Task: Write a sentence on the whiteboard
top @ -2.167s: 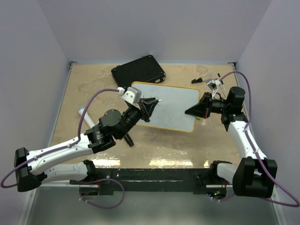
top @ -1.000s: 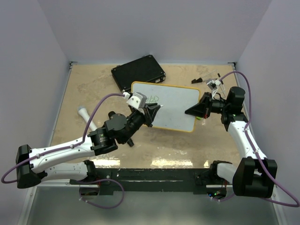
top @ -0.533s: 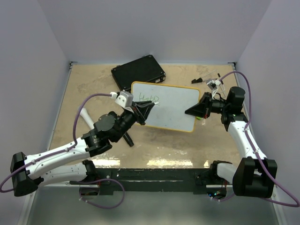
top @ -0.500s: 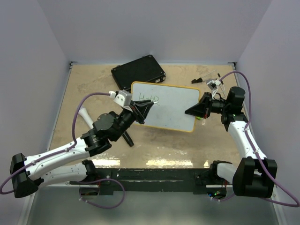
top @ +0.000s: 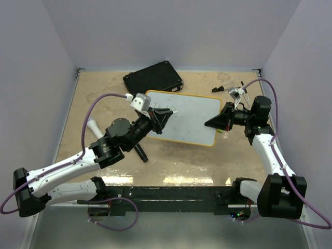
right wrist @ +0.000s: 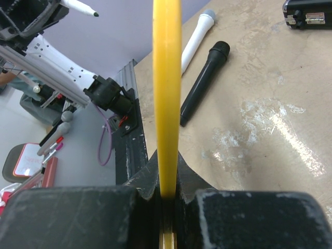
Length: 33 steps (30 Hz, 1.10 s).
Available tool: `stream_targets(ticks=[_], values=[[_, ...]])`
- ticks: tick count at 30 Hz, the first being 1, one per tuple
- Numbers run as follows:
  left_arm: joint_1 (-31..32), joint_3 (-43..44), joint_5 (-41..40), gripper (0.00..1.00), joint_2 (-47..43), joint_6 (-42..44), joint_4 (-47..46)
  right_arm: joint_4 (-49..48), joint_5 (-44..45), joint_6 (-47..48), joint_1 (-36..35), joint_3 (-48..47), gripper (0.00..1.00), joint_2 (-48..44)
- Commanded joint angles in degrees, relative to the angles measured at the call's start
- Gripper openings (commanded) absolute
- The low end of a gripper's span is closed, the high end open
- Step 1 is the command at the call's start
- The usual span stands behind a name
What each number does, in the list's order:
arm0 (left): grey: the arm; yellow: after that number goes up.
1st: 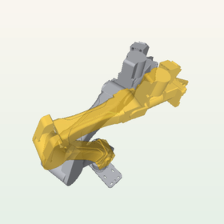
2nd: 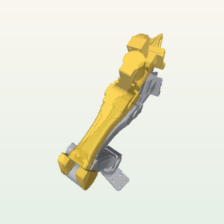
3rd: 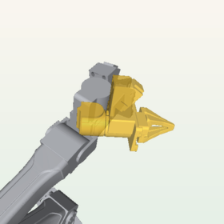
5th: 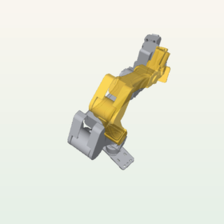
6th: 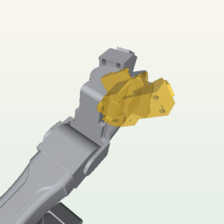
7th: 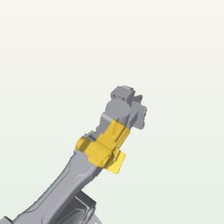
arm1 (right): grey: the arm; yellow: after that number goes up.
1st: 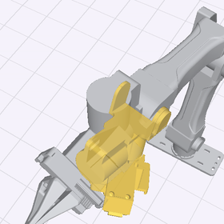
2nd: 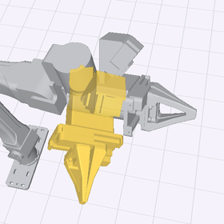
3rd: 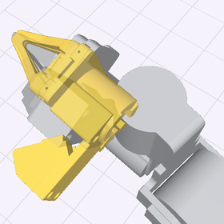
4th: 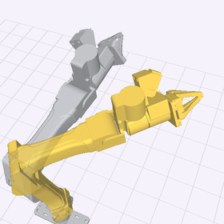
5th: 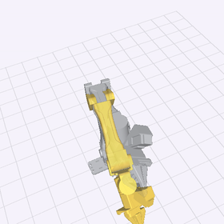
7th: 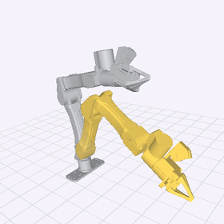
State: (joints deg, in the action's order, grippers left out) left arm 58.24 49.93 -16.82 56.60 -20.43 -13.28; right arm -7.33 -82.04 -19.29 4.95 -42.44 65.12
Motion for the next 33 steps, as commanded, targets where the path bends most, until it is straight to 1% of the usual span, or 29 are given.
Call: stream_targets(ticks=[1, 2, 5, 7, 13, 18, 19, 22, 23, 24, 33], values=[[4.4, 7.6, -6.9, 0.0, 3.8, 2.7, 6.5, -2.8, -1.8, -0.6, 0.2, -1.8, 0.0, -1.0], [5.9, 8.8, -9.0, 0.0, 4.6, 3.2, 8.7, -2.8, -1.8, -0.6, 0.2, -1.8, 0.0, -1.0], [7.2, 12.7, -11.3, 0.0, 6.9, 3.7, 12.4, -2.7, -1.8, -0.7, 0.2, -1.8, 0.0, -1.2], [7.6, 14.2, -12.2, 0.0, 7.8, 4.4, 13.2, -2.8, -1.9, -0.8, 0.2, -1.7, 0.0, -1.2], [7.8, 13.8, -13.0, 0.0, 8.1, 5.0, 12.9, -2.9, -1.8, -1.0, 0.2, -1.9, 0.0, -1.0], [7.6, 11.8, -13.1, 0.0, 7.8, 5.4, 9.2, -2.9, -1.5, -1.3, 0.2, -1.9, 0.0, -0.8], [7.3, 11.4, -12.7, 0.0, 7.7, 5.6, 7.5, -2.9, -1.5, -1.3, 0.2, -1.9, 0.0, -0.8], [4.1, 10.2, -7.9, 0.0, 7.7, 4.1, 4.9, -2.9, -1.5, -1.5, 0.2, -2.1, 0.0, -0.5], [2.1, 9.6, -5.5, 0.0, 7.7, 3.7, 4.1, -2.9, -1.5, -1.6, 0.2, -2.1, 0.0, -0.4], [1.4, 9.4, -4.8, 0.0, 7.6, 3.4, 3.6, -2.9, -1.5, -1.6, 0.2, -2.2, 0.0, -0.5], [0.6, 9.7, -2.8, 0.0, 10.5, 4.0, 2.3, -4.1, -1.1, -3.0, 0.2, -1.9, 0.0, -0.3]])
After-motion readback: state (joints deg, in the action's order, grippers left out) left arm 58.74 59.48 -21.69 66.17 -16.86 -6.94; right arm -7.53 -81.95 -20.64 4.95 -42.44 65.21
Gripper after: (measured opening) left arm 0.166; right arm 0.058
